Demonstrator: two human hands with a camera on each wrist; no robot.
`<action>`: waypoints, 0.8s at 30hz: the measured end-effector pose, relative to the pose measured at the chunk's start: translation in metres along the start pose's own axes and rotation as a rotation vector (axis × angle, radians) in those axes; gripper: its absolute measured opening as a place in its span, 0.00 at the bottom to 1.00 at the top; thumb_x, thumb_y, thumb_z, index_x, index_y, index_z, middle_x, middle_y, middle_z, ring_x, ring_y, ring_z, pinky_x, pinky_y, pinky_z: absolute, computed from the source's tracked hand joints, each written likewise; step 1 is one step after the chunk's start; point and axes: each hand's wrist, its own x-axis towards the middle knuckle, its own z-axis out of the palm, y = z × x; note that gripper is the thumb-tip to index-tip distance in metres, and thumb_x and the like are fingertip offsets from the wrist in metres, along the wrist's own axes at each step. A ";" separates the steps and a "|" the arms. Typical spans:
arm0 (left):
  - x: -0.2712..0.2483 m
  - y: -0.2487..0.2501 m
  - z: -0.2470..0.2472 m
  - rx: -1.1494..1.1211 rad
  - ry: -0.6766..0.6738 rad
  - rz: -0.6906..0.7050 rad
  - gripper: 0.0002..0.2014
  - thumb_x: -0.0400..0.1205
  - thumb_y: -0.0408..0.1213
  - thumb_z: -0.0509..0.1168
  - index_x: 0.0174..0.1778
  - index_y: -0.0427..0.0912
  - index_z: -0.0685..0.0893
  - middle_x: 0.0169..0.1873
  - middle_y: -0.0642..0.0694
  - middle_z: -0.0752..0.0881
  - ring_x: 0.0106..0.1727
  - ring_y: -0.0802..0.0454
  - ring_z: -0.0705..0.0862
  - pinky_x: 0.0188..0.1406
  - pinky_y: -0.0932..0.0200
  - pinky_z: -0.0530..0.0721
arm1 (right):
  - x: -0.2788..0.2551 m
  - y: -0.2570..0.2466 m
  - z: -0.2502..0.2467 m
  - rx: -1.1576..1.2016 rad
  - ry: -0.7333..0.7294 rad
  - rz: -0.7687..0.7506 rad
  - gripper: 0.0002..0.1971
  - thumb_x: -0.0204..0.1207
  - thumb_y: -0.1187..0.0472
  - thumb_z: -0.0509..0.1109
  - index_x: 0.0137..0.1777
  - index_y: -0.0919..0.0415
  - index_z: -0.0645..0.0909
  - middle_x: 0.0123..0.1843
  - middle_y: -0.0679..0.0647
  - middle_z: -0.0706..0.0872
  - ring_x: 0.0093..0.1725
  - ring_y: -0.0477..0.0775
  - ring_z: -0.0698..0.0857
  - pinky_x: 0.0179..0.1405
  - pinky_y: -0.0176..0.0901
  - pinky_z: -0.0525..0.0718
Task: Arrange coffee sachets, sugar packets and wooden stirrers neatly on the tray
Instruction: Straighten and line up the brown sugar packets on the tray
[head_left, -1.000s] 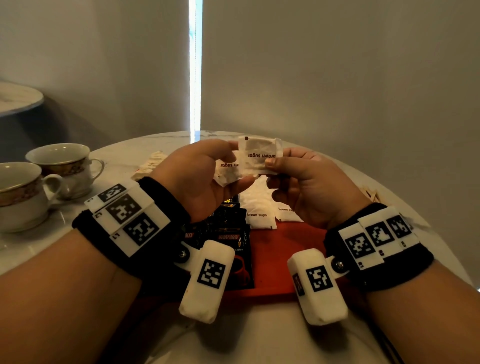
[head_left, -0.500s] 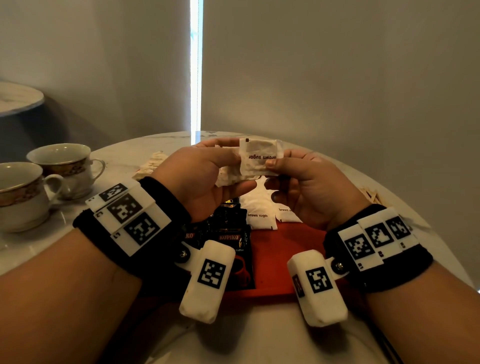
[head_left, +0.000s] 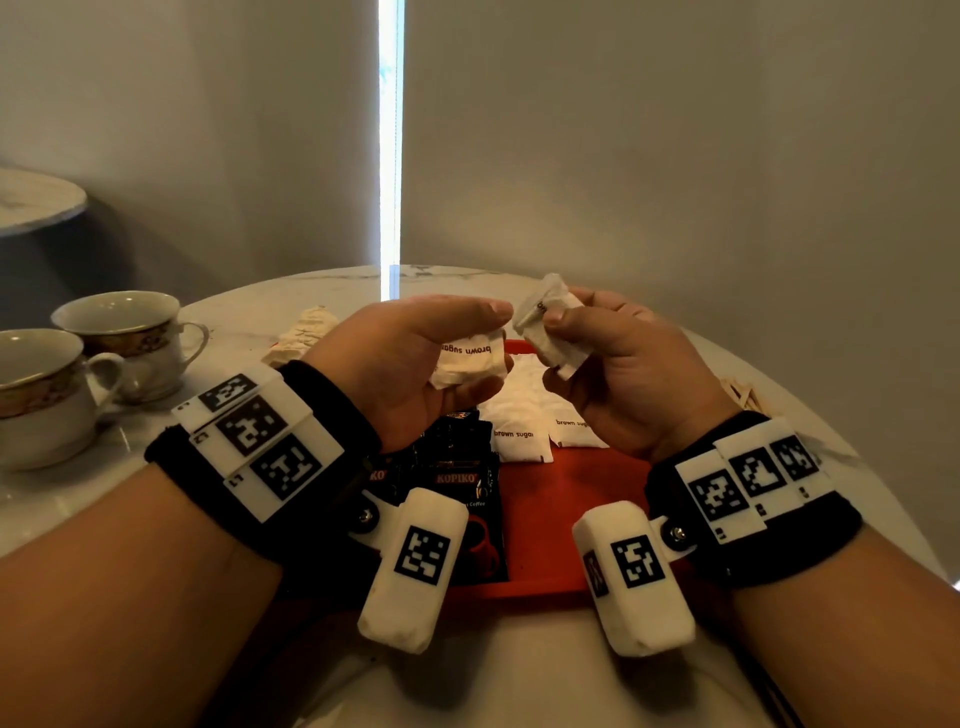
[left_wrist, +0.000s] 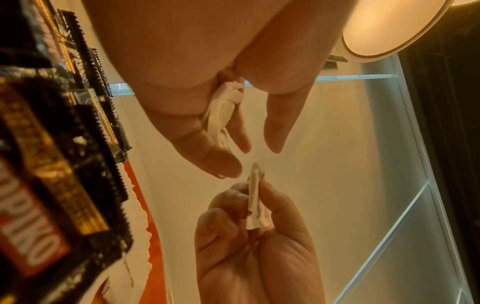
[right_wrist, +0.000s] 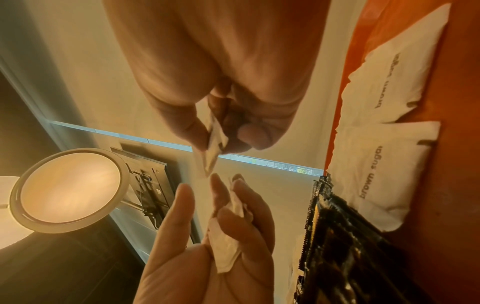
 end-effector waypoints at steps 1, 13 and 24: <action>-0.001 0.000 0.000 0.019 -0.019 0.009 0.26 0.65 0.38 0.77 0.59 0.33 0.87 0.51 0.34 0.87 0.46 0.43 0.88 0.33 0.60 0.89 | -0.001 0.000 0.001 0.006 -0.016 0.004 0.14 0.79 0.72 0.66 0.64 0.70 0.81 0.41 0.57 0.89 0.32 0.48 0.85 0.28 0.38 0.79; -0.002 0.000 0.001 0.018 -0.010 0.032 0.04 0.76 0.28 0.70 0.45 0.37 0.84 0.43 0.35 0.88 0.35 0.44 0.88 0.29 0.59 0.87 | -0.001 0.002 0.002 -0.064 0.027 -0.017 0.11 0.77 0.67 0.72 0.56 0.71 0.85 0.41 0.60 0.89 0.34 0.53 0.83 0.29 0.42 0.74; 0.001 0.002 0.000 0.095 0.063 0.056 0.01 0.79 0.35 0.73 0.44 0.42 0.88 0.42 0.39 0.90 0.34 0.45 0.88 0.25 0.59 0.84 | -0.003 0.001 0.003 -0.094 -0.040 -0.013 0.15 0.66 0.61 0.75 0.52 0.67 0.86 0.38 0.59 0.87 0.34 0.54 0.82 0.30 0.44 0.73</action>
